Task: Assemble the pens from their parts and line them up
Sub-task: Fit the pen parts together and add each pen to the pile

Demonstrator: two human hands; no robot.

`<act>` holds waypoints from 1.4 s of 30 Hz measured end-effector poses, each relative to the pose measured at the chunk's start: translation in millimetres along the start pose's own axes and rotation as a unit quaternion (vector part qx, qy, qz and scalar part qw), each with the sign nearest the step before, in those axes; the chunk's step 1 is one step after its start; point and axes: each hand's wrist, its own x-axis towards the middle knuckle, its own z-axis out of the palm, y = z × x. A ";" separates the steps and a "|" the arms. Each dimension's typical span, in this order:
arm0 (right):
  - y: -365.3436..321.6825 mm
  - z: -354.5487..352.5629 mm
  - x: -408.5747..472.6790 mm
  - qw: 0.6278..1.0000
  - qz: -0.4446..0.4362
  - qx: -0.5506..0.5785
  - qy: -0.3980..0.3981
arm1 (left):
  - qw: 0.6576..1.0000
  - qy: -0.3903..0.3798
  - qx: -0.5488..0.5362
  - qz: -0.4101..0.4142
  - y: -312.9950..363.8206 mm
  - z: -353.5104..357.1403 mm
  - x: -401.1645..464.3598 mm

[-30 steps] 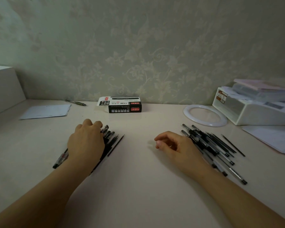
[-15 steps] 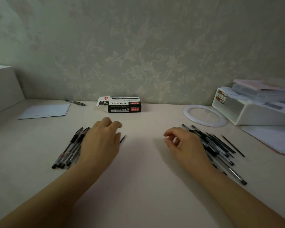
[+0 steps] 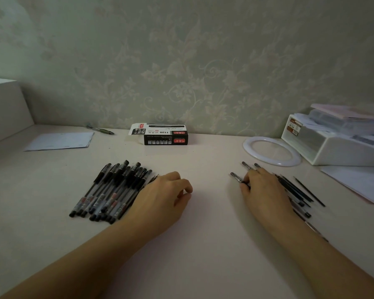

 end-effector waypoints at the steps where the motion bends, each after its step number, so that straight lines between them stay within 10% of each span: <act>1: -1.2 0.5 -0.1 1.000 -0.006 0.002 -0.006 | 1.000 -0.002 -0.006 0.001 0.7 0.6 0.1; 7: -17.9 2.8 -1.8 0.952 -0.013 0.303 -0.035 | 1.000 0.003 -0.025 0.015 4.1 2.3 0.6; 16: -33.8 14.8 -9.1 0.737 0.007 0.648 -0.192 | 0.997 -0.016 -0.063 0.034 11.2 1.8 2.5; 42: -38.1 11.9 -14.2 0.809 -0.105 0.565 -0.124 | 0.995 -0.019 0.094 0.011 10.4 5.0 -0.1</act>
